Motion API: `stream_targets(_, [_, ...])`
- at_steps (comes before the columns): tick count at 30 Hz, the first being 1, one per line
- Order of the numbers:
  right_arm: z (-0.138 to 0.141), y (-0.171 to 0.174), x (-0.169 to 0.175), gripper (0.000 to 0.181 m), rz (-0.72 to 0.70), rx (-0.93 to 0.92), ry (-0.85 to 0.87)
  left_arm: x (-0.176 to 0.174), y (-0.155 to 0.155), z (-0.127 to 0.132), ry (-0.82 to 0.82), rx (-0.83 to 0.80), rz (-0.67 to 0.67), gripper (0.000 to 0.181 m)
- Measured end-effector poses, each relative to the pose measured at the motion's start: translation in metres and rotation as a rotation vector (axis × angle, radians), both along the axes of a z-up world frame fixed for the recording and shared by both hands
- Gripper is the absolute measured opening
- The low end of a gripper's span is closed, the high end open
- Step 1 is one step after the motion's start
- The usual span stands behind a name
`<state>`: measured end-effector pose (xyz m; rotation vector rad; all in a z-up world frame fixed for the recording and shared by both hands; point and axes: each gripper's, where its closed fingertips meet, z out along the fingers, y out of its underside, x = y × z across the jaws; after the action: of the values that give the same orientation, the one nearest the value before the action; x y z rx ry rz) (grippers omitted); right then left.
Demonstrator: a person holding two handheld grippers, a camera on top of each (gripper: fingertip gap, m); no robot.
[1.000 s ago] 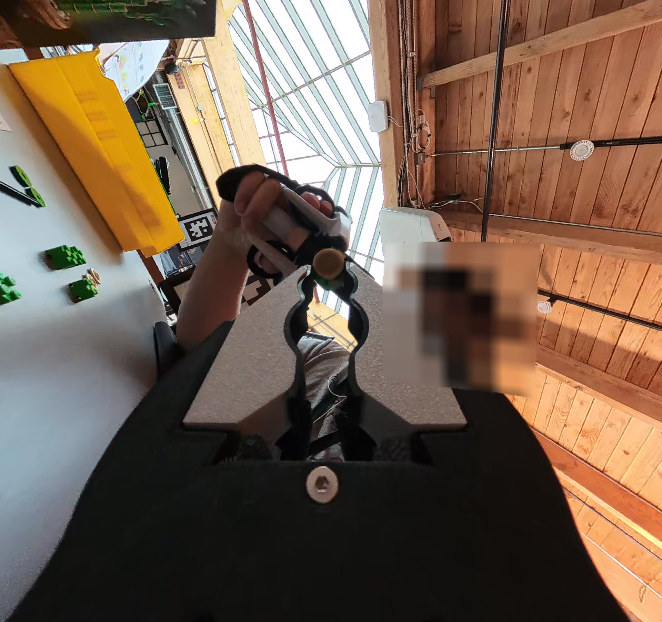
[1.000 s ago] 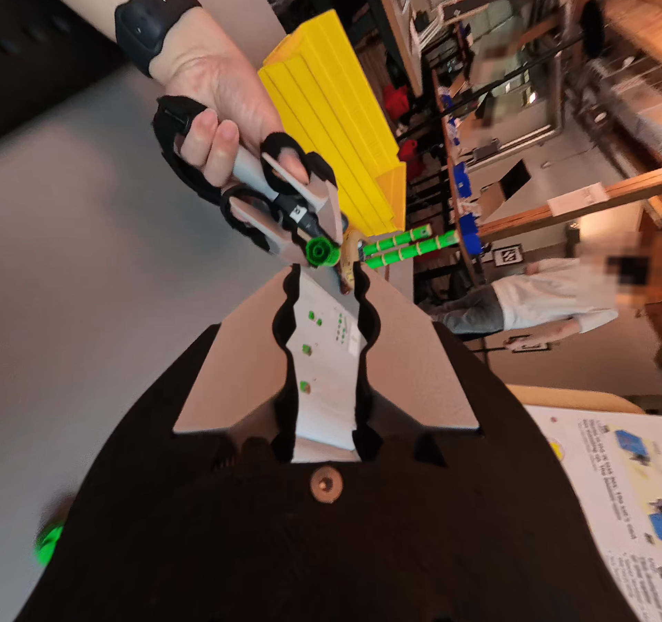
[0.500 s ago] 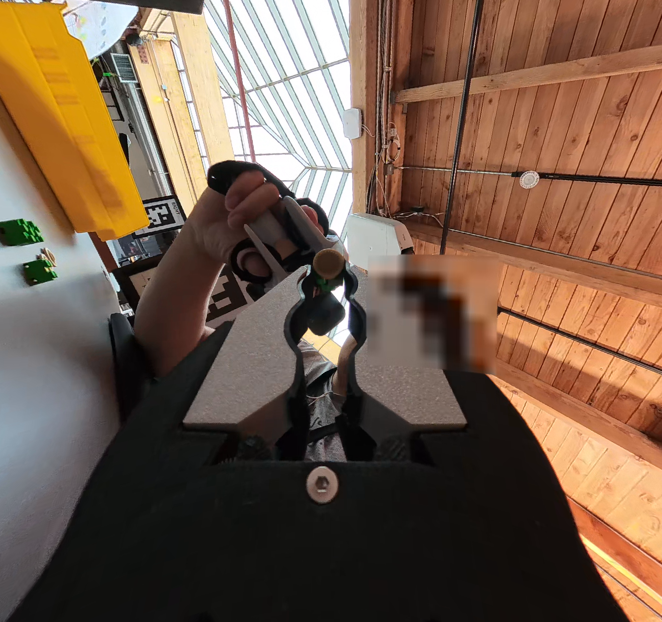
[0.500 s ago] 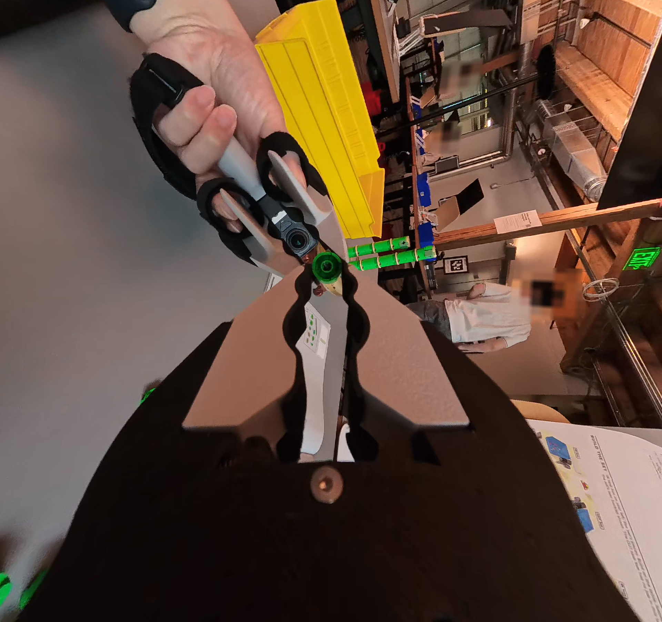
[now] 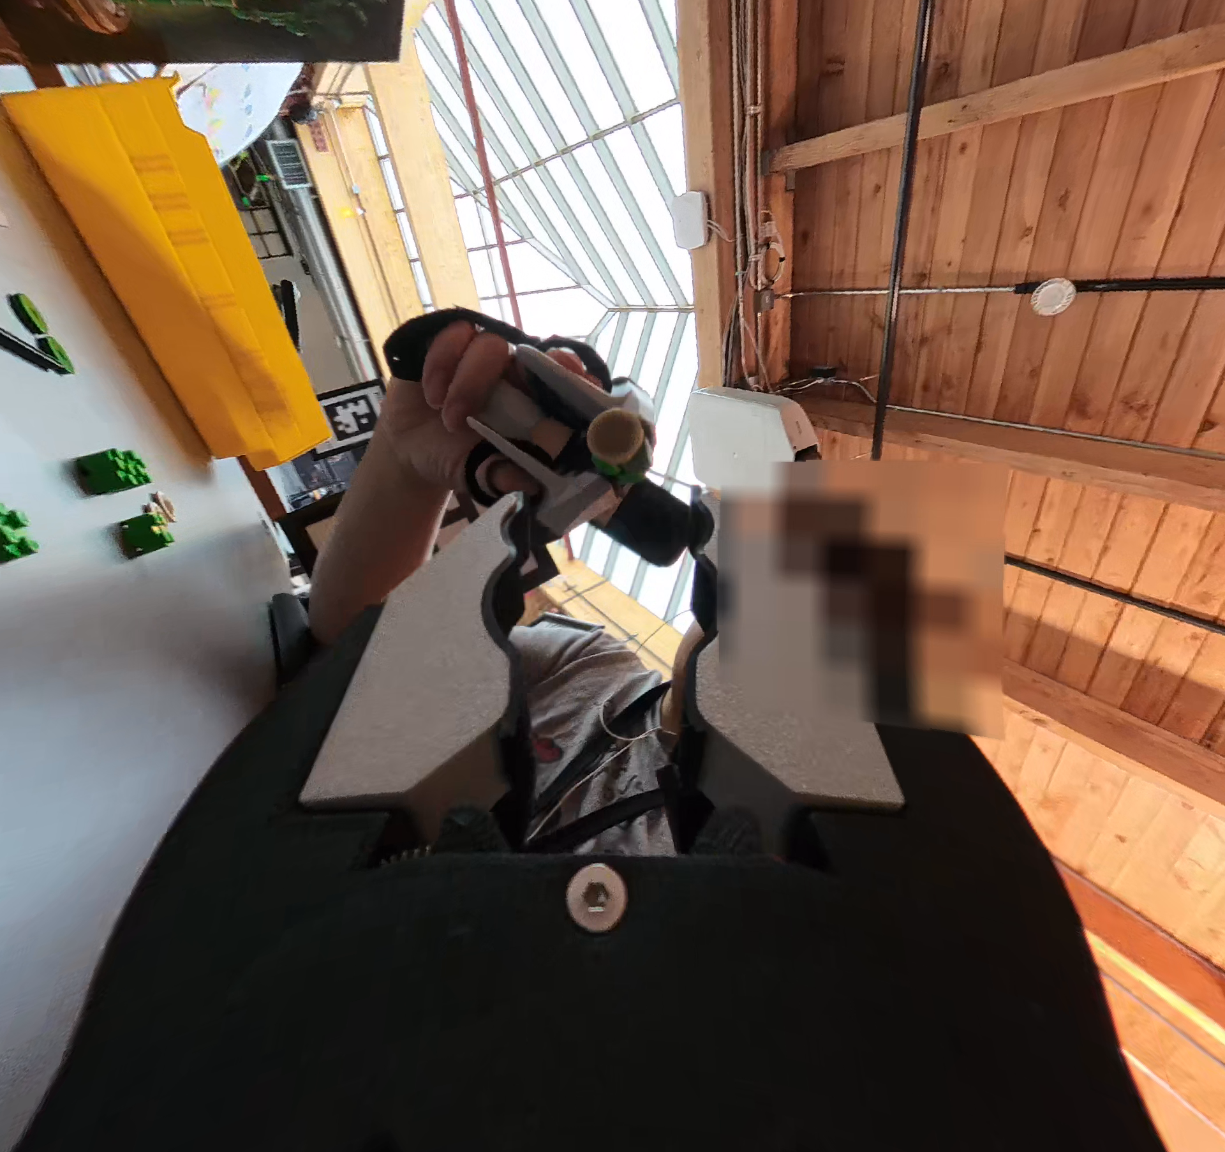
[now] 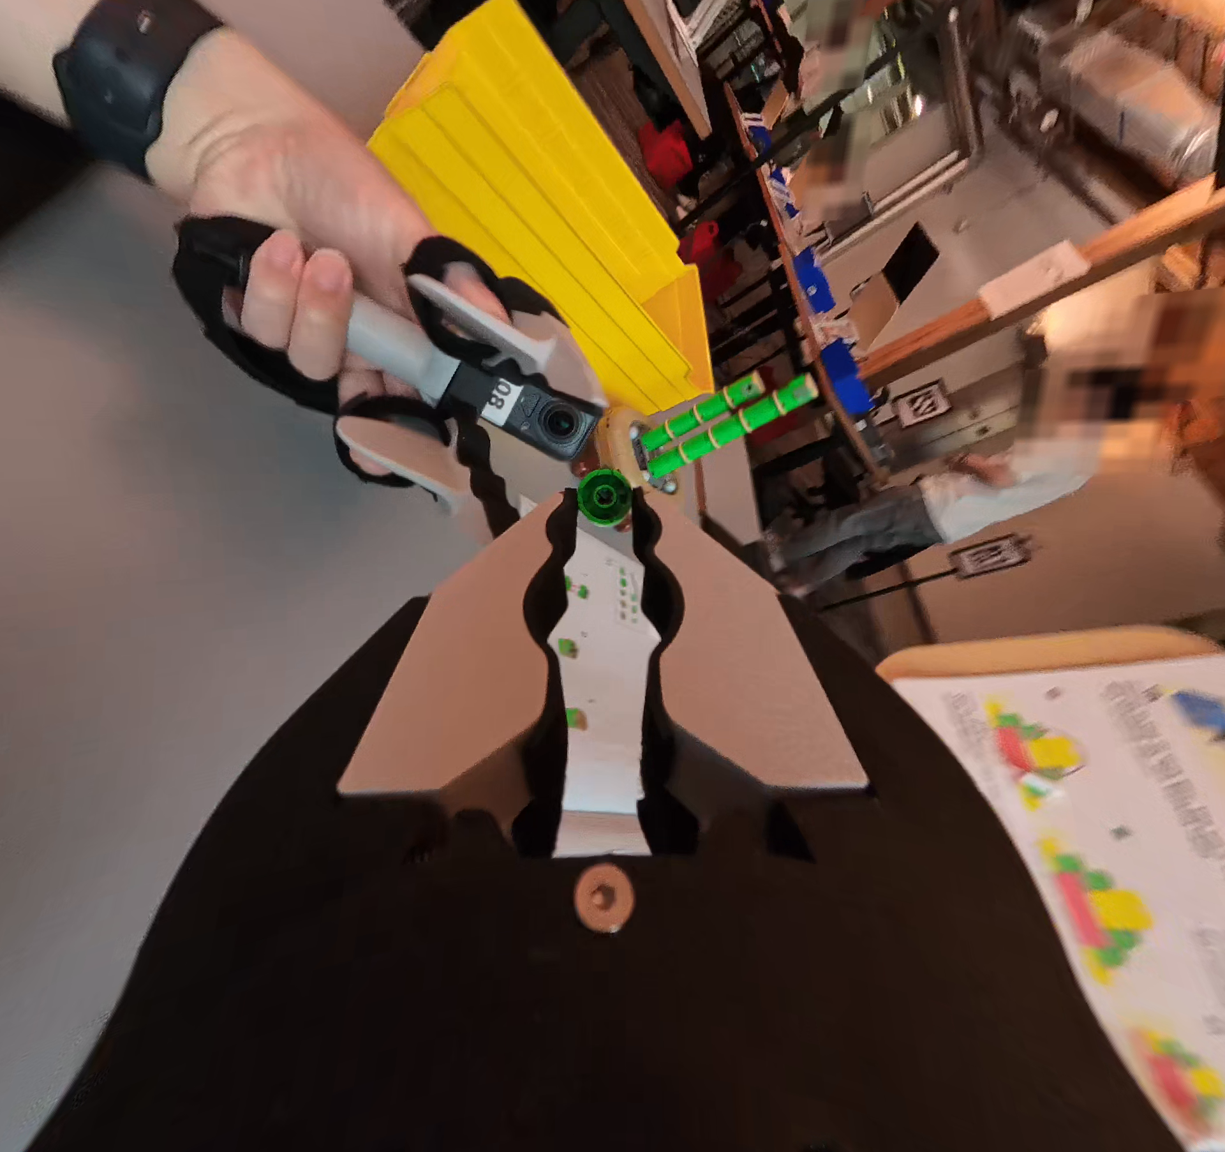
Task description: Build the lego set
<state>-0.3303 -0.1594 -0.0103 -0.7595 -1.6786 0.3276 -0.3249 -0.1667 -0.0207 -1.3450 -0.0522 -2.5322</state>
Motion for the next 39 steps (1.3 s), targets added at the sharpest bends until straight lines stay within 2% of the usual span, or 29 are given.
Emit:
stream_targets(2, [-0.002, 0.013, 0.007, 0.016, -0.044, -0.221, -0.031, 0.004, 0.002, -0.007, 0.125, 0.066, 0.048, 0.048])
stream_targets(4, [-0.013, 0.028, 0.017, 0.015, -0.115, -0.483, -0.117, 0.01, 0.01, -0.021, 0.355, 0.198, 0.16, 0.05])
stream_targets(8, [-0.027, 0.029, 0.036, 0.015, -0.17, -0.928, -0.246, 0.015, 0.023, -0.043, 0.904, 0.632, 0.419, 0.052])
stream_targets(11, [-0.028, 0.023, 0.044, 0.015, -0.195, -1.134, -0.304, 0.023, 0.021, -0.04, 1.12, 0.912, 0.56, 0.049])
stream_targets(14, [-0.037, 0.022, 0.053, 0.015, -0.246, -1.211, -0.367, 0.03, 0.023, -0.046, 1.279, 1.035, 0.625, 0.049])
stream_targets(19, [-0.043, 0.022, 0.063, 0.016, -0.293, -1.29, -0.423, 0.055, 0.026, -0.046, 1.236, 0.989, 0.576, 0.039])
stream_targets(24, [-0.049, 0.022, 0.067, 0.016, -0.306, -1.303, -0.459, 0.072, 0.03, -0.051, 1.236, 0.983, 0.532, 0.037])
stream_targets(27, [-0.053, 0.018, 0.067, 0.016, -0.302, -1.296, -0.488, 0.078, 0.028, -0.053, 1.231, 0.978, 0.517, 0.027])
stream_targets(29, [-0.056, 0.019, 0.067, 0.015, -0.309, -1.284, -0.501, 0.078, 0.027, -0.057, 1.246, 0.974, 0.509, 0.015])
stream_targets(34, [-0.055, 0.02, 0.062, 0.016, -0.295, -1.261, -0.477, 0.073, 0.029, -0.057, 1.252, 0.959, 0.539, 0.015])
stream_targets(39, [-0.04, 0.043, 0.071, 0.024, -0.315, -1.172, -0.362, 0.052, 0.042, -0.053, 1.248, 0.87, 0.64, 0.014])
